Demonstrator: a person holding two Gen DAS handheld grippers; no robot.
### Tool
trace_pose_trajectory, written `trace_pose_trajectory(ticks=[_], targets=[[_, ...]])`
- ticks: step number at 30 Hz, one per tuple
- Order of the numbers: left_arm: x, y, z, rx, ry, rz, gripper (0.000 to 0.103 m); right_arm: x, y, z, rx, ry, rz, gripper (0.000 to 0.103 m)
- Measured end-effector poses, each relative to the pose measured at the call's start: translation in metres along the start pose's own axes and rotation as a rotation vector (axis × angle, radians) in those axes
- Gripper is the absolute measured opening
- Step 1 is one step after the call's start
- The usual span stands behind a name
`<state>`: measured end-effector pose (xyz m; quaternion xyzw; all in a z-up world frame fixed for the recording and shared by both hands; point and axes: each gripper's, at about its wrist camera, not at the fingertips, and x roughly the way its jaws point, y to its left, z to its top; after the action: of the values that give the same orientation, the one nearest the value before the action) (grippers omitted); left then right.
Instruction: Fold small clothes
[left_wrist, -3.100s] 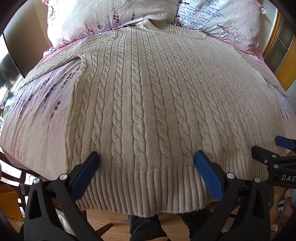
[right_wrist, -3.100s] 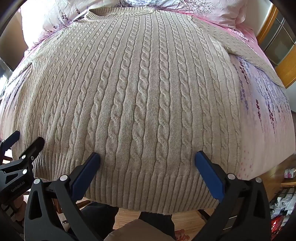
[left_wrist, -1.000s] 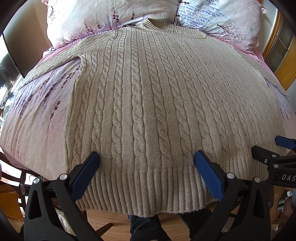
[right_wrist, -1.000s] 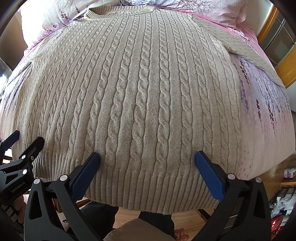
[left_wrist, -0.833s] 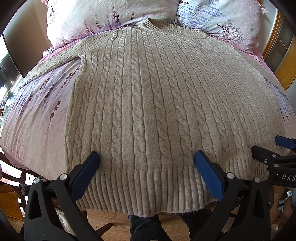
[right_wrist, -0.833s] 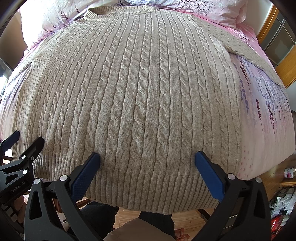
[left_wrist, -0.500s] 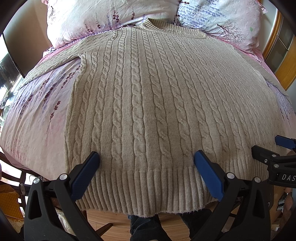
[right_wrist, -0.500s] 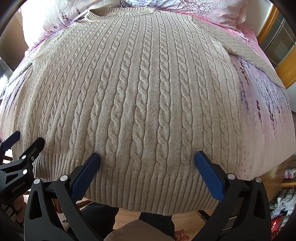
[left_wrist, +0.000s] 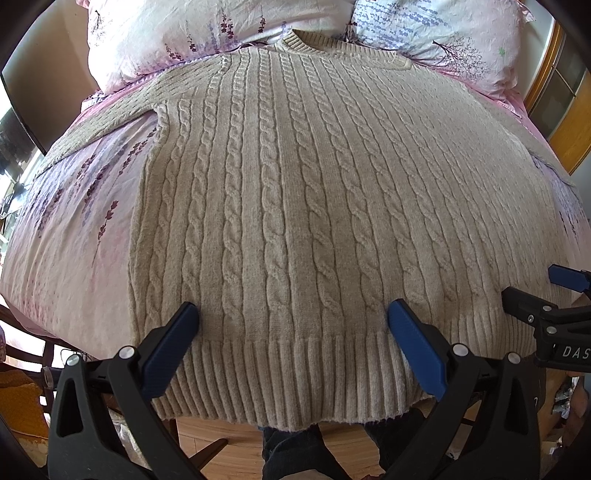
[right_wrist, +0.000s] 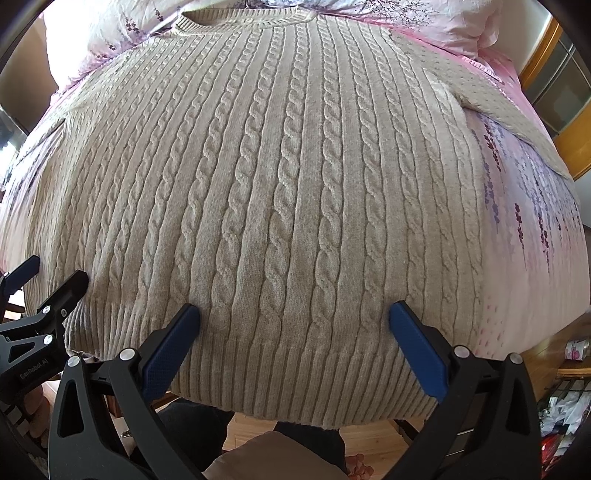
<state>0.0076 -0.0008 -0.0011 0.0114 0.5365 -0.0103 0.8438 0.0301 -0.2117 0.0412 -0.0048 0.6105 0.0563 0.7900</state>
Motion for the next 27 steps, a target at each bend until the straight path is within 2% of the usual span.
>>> trace_pose_trajectory(ticks=[6, 9, 12, 15, 18, 22, 23, 24, 26, 27], targets=[[0.002, -0.001, 0.009, 0.035, 0.062, -0.008, 0.101, 0.002, 0.0, 0.004, -0.039, -0.004, 0.019, 0.102], [0.0, 0.0, 0.017, 0.039, 0.047, 0.018, 0.101, 0.002, -0.003, 0.006, -0.071, -0.011, 0.042, 0.102], [-0.001, 0.003, 0.031, 0.025, 0.024, 0.018, 0.101, 0.0, -0.015, 0.013, -0.027, -0.024, 0.105, 0.102], [0.001, 0.005, 0.05, 0.001, 0.0, 0.008, 0.101, -0.003, -0.048, 0.03, 0.098, -0.053, 0.183, 0.101], [0.006, 0.006, 0.076, -0.039, -0.019, -0.002, 0.101, -0.004, -0.101, 0.052, 0.254, -0.107, 0.206, 0.09], [0.022, 0.007, 0.109, -0.113, 0.023, -0.125, 0.101, -0.003, -0.197, 0.077, 0.552, -0.186, 0.24, 0.082], [0.025, 0.007, 0.116, -0.132, 0.023, -0.16, 0.101, 0.0, -0.221, 0.08, 0.642, -0.199, 0.254, 0.075], [0.028, 0.005, 0.122, -0.145, 0.014, -0.182, 0.101, 0.003, -0.242, 0.081, 0.726, -0.209, 0.27, 0.071], [0.032, 0.002, 0.131, -0.151, -0.004, -0.171, 0.101, 0.01, -0.282, 0.086, 0.885, -0.233, 0.3, 0.064], [0.033, -0.001, 0.135, -0.146, -0.014, -0.165, 0.101, 0.013, -0.297, 0.086, 0.934, -0.245, 0.302, 0.064]])
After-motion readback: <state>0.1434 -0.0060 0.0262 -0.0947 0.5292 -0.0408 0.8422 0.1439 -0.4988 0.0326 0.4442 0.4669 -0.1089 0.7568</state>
